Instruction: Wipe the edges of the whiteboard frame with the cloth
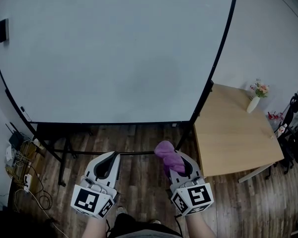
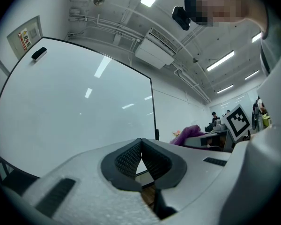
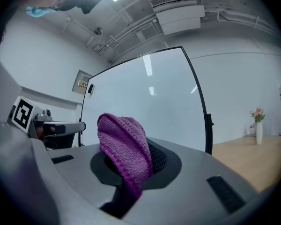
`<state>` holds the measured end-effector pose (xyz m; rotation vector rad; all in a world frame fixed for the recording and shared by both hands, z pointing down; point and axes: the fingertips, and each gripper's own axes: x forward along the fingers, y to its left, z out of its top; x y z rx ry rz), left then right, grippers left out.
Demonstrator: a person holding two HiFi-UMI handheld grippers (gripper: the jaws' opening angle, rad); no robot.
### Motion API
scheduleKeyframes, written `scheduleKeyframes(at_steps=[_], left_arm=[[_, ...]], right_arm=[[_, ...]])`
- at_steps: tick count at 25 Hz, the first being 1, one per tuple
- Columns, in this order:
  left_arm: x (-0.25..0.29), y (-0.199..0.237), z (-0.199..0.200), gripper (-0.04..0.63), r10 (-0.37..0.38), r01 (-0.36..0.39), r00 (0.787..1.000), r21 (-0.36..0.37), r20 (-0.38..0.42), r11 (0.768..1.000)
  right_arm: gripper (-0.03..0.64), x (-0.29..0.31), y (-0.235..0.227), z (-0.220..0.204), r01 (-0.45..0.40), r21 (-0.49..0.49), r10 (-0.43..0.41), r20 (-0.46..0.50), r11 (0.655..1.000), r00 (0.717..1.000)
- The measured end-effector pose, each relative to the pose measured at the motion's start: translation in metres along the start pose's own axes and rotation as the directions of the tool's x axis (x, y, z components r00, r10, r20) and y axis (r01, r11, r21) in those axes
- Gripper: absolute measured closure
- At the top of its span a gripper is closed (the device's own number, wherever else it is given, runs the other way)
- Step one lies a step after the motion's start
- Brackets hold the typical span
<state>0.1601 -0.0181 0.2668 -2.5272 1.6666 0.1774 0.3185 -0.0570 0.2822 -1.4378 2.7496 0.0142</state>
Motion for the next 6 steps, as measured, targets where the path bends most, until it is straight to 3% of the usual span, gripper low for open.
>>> scheduleKeyframes(at_steps=[6], left_arm=[[-0.0057, 0.0045, -0.0011, 0.578, 0.002, -0.002, 1.000, 0.001, 0.003, 1.000]], right_arm=[[0.575, 0.0004, 0.0077, -0.0029, -0.005, -0.006, 0.005, -0.001, 1.000, 1.000]])
